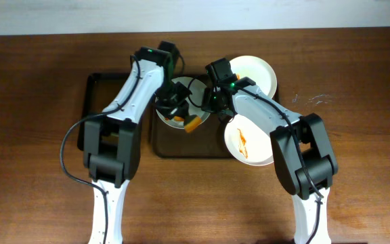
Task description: Clean dirty plates on tray and stack at the side
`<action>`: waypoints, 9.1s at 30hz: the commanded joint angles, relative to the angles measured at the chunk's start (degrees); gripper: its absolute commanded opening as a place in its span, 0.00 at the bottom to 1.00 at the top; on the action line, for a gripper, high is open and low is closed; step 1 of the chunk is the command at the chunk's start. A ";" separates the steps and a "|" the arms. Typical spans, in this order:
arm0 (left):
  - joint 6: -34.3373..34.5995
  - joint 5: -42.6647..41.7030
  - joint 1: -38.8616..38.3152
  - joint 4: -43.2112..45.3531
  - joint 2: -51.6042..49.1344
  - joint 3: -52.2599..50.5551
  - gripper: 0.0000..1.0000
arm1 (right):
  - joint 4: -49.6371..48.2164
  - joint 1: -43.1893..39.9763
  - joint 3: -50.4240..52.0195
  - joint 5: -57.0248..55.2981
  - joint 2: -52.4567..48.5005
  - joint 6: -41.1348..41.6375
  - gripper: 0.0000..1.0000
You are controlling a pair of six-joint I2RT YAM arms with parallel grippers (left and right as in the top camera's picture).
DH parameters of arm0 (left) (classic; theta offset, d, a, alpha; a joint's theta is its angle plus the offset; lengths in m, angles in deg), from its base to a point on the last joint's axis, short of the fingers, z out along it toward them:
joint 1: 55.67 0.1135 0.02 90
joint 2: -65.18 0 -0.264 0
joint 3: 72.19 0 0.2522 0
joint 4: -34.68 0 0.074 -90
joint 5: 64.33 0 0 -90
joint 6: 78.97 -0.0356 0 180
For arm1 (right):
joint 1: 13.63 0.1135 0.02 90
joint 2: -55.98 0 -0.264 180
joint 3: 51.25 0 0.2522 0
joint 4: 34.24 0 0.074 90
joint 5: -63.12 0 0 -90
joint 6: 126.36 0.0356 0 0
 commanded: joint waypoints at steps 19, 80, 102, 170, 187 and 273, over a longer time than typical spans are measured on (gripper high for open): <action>21.59 14.78 3.10 12.87 0.44 -9.35 0.00 | 0.55 0.15 0.22 0.26 -0.96 0.11 0.04; -41.20 9.53 35.71 10.97 18.99 1.68 0.00 | -30.64 32.74 -0.44 -54.29 7.76 -48.89 0.04; -41.51 12.39 29.11 11.82 18.97 1.68 0.00 | -22.56 27.26 -0.46 -58.75 12.33 -39.01 0.04; -44.54 13.66 9.16 12.66 12.66 0.83 0.00 | 23.21 -53.53 13.51 25.11 28.28 -24.70 0.39; -44.54 13.68 9.16 12.48 12.66 0.83 0.00 | 11.98 -24.35 32.44 3.23 26.91 -20.37 0.33; -61.75 -7.80 -0.31 4.02 -1.60 -7.13 0.00 | -8.81 -2.32 22.95 2.64 14.86 6.64 0.04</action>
